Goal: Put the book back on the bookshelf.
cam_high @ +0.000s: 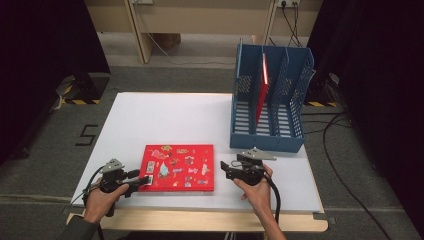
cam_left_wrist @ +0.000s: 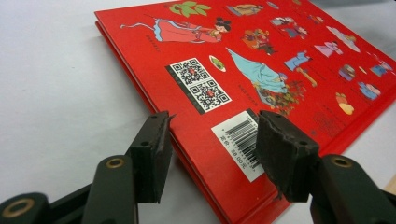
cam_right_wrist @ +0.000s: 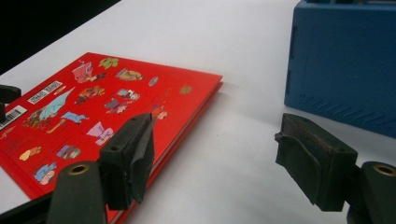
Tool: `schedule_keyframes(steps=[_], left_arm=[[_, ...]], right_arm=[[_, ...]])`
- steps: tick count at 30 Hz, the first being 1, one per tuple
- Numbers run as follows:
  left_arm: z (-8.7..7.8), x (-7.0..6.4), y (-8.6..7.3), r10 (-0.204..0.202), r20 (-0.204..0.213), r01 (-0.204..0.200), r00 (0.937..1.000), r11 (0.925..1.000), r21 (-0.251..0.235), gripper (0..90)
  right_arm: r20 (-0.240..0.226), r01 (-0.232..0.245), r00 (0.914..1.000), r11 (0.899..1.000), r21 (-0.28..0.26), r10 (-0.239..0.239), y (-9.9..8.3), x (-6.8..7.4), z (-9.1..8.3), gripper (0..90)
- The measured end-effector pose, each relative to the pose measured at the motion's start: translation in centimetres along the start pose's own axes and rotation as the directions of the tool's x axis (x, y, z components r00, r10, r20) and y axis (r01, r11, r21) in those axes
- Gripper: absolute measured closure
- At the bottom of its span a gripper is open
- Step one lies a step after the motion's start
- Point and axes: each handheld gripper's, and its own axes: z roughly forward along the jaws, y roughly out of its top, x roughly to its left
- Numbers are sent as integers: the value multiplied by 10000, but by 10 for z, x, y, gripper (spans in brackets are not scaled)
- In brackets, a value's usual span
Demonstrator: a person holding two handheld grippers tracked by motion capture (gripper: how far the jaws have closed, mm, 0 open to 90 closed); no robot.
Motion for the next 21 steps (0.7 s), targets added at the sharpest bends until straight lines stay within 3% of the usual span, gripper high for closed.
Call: schedule_keyframes(steps=[5, 13, 21], left_arm=[[0, -4, -1, 77, 140, -77, 9999, 10000, 12, 453], [1, -12, -4, 222, 343, -224, 9992, 9997, 54, 455], [2, -17, -5, 308, 417, -311, 9987, 9995, 63, 455]], right_arm=[[-221, -138, 9997, 9997, 209, 143, -4, 2, 5, 281], [-477, 206, 9987, 9973, 705, -173, -9, 14, 14, 281], [-634, 95, 9980, 9947, 1025, -30, -14, 18, 24, 281]])
